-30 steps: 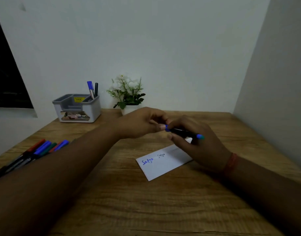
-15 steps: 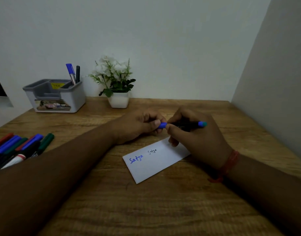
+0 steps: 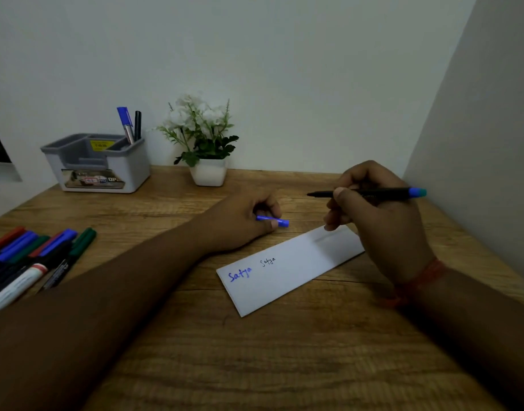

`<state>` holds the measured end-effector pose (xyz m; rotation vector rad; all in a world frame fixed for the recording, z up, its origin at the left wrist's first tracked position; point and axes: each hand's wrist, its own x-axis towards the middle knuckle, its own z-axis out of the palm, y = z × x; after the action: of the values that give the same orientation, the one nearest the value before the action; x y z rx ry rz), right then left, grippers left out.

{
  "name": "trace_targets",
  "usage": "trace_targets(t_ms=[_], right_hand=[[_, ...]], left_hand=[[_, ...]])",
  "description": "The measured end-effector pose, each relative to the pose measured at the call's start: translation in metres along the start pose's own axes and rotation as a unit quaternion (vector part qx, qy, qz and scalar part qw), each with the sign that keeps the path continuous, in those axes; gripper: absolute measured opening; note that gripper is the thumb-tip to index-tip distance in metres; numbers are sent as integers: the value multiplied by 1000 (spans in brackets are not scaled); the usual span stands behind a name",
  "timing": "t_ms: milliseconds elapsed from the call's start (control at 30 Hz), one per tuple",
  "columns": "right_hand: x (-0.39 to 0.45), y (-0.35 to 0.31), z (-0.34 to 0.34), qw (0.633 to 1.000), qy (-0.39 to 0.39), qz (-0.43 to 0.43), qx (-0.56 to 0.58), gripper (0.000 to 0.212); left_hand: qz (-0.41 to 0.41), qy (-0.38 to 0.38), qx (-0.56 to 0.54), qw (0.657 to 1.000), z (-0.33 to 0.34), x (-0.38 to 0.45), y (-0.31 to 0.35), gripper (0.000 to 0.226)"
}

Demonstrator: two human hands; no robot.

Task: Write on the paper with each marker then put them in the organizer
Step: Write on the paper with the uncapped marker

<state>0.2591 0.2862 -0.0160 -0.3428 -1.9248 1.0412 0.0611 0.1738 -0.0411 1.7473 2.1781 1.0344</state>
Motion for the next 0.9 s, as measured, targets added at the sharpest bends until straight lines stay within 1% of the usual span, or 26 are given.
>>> trace_targets(t_ms=[167, 233, 333, 400, 433, 500, 567, 667, 733, 767, 900], right_hand=[[2, 1, 0, 1000, -11, 14, -3, 5], [2, 3, 0, 1000, -22, 22, 1, 8], [3, 4, 2, 998, -44, 48, 2, 16], [2, 3, 4, 994, -65, 82, 28, 19], [2, 1, 4, 991, -73, 97, 51, 20], [4, -5, 5, 989, -81, 100, 75, 17], [4, -12, 4, 990, -98, 88, 55, 11], [0, -21, 8, 978, -172, 117, 28, 6], [-5, -22, 13, 965, -222, 143, 3, 8], [-7, -21, 15, 961, -233, 150, -8, 9], [-14, -13, 20, 963, -216, 159, -38, 4]], left_hand=[[-29, -18, -1, 999, -1, 0, 1, 22], [-38, -4, 0, 999, -2, -1, 2, 24], [-41, 41, 54, 997, -4, -1, 7, 29], [-46, 46, 110, 992, -3, -1, 11, 38], [-50, 43, 136, 989, -1, -1, 12, 43], [-58, 27, 179, 982, 2, -1, 13, 52], [-63, -1, 209, 976, 7, -2, 12, 60], [-59, -32, 242, 968, 11, -5, 9, 69], [-58, -43, 255, 964, 12, -6, 9, 72], [-59, -48, 261, 962, 13, -6, 9, 73], [-50, -67, 307, 948, 17, -7, 6, 77]])
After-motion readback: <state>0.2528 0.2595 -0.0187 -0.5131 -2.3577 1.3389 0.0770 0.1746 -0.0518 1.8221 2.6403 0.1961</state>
